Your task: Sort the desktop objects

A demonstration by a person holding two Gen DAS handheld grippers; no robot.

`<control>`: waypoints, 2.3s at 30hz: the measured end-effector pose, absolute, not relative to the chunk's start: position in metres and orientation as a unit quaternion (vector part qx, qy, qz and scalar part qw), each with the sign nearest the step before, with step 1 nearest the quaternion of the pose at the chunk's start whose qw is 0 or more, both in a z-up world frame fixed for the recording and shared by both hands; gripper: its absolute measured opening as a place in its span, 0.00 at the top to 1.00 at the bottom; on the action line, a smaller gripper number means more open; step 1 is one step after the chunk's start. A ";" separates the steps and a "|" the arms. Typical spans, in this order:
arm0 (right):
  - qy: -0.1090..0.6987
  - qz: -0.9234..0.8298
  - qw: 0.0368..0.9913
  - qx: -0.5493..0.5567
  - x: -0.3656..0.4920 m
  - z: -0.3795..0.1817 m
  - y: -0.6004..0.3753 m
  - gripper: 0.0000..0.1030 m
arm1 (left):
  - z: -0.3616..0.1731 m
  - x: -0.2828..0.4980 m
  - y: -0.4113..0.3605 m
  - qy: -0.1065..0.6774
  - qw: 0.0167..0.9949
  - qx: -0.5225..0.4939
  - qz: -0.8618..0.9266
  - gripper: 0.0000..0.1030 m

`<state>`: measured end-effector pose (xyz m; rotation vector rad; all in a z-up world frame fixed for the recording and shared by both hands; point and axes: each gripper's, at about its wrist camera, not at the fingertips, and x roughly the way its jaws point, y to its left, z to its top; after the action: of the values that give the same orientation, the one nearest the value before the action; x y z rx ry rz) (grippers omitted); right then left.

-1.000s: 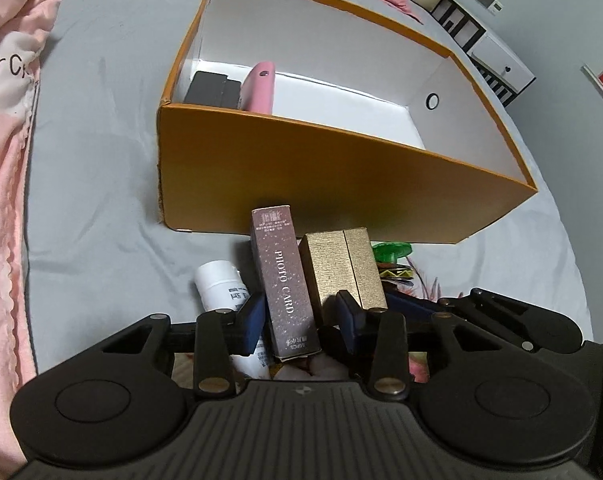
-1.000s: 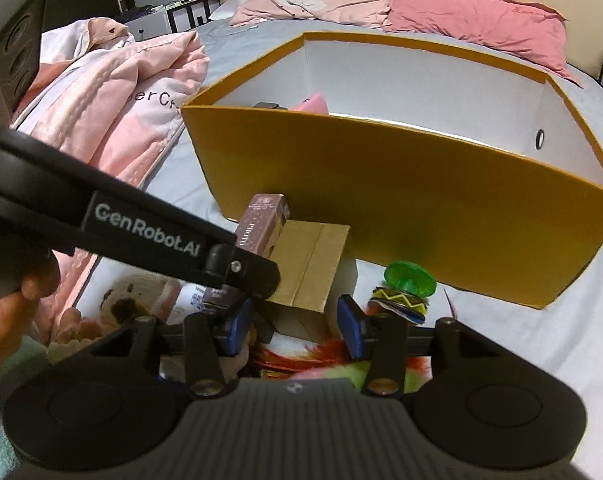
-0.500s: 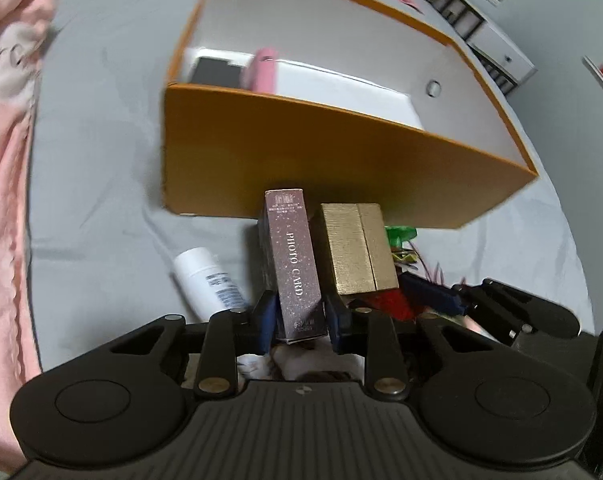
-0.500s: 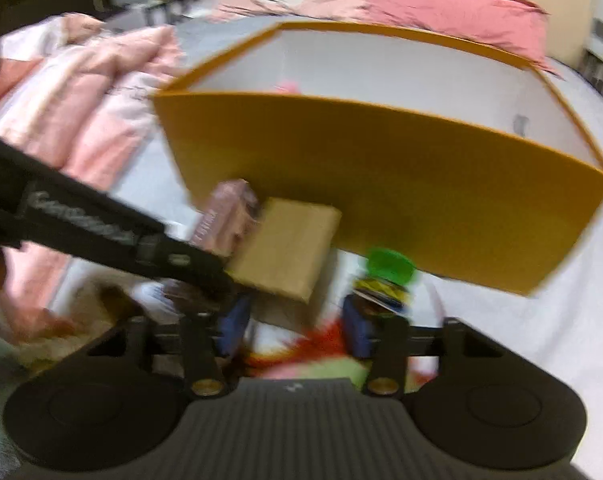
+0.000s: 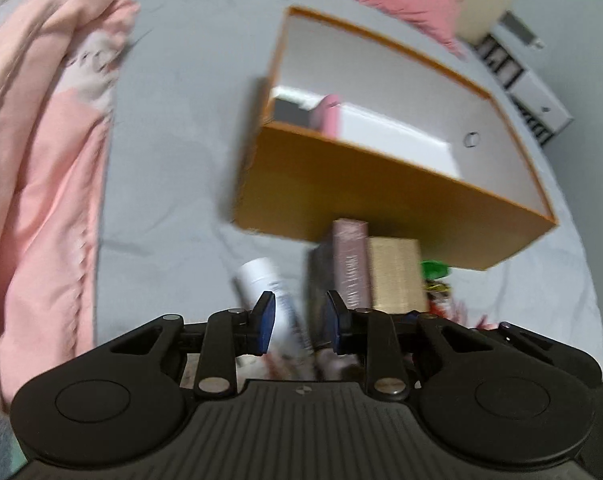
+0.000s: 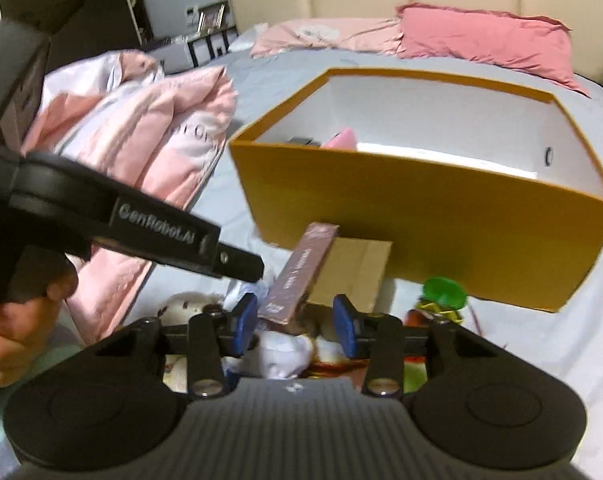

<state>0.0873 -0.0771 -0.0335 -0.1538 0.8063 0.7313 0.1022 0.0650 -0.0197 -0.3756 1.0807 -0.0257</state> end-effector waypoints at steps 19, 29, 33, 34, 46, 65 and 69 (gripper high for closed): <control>0.445 0.305 0.840 -0.055 0.106 -0.058 -0.064 0.71 | -0.056 0.132 0.060 0.578 0.799 -0.166 -0.006 0.70; 0.436 0.305 0.844 -0.069 0.102 -0.064 -0.070 0.74 | -0.058 0.130 0.052 0.598 0.788 -0.141 -0.043 0.68; 0.426 0.305 0.850 -0.049 0.102 -0.053 -0.081 0.76 | -0.047 0.124 0.066 0.582 0.795 -0.164 -0.038 0.74; 0.424 0.304 0.852 -0.043 0.103 -0.049 -0.085 0.76 | -0.044 0.123 0.071 0.580 0.795 -0.175 -0.039 0.75; 0.395 0.316 0.862 0.005 0.107 -0.017 -0.102 0.77 | -0.020 0.127 0.078 0.590 0.788 -0.172 -0.043 0.77; 0.406 0.312 0.858 0.043 0.114 -0.022 -0.126 0.77 | -0.044 0.109 0.026 0.603 0.786 -0.122 -0.056 0.81; 0.411 0.311 0.855 0.065 0.117 -0.025 -0.133 0.77 | -0.044 0.105 0.019 0.598 0.794 -0.096 -0.061 0.80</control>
<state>0.1170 -0.1327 -0.0250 0.1375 0.8640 0.6538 0.1050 0.0193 -0.0443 -0.2071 1.2853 -0.1305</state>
